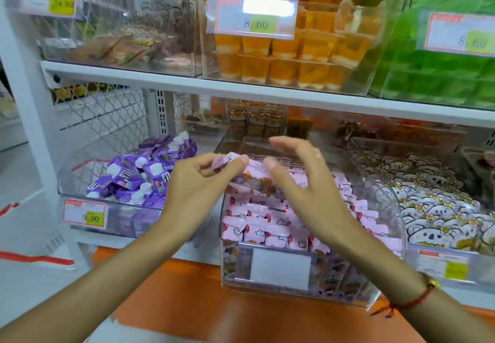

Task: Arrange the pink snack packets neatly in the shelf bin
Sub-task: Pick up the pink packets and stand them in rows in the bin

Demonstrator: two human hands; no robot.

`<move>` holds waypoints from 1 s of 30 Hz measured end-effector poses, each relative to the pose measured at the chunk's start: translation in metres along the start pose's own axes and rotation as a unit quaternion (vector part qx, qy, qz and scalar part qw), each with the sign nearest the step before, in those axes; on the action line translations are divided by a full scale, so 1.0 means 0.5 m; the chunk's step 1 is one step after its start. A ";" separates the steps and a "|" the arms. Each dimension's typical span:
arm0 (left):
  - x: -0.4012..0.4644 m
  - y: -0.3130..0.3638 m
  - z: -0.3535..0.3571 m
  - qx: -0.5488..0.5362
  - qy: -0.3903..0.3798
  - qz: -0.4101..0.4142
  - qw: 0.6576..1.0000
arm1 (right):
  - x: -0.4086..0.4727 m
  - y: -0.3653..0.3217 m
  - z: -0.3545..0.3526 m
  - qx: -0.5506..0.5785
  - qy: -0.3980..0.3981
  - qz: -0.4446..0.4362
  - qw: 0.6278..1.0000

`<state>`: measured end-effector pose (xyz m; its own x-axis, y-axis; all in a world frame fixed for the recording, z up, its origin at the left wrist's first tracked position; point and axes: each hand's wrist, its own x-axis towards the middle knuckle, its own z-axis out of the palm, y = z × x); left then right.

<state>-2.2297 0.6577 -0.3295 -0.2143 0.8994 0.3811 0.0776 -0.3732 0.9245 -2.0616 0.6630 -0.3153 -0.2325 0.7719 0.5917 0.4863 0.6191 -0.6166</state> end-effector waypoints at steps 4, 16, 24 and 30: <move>0.000 -0.003 -0.001 0.033 0.017 0.009 0.999 | -0.008 0.005 0.017 -0.106 -0.077 -0.074 0.989; 0.011 -0.035 -0.023 0.159 -0.008 0.014 0.987 | 0.019 0.050 0.015 0.270 -0.017 0.171 0.947; -0.008 -0.053 -0.015 0.244 -0.083 -0.014 0.966 | 0.075 0.080 0.028 0.380 0.062 0.246 0.889; -0.008 -0.051 -0.021 0.238 -0.088 -0.008 0.967 | 0.107 0.091 0.095 0.229 0.016 0.206 0.951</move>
<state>-2.2409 0.6612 -0.3548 -0.0543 0.9446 0.3236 0.5241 -0.2489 0.8144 -2.0919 0.7392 -0.3363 -0.0733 0.9622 0.2623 0.1106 0.2693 -0.9567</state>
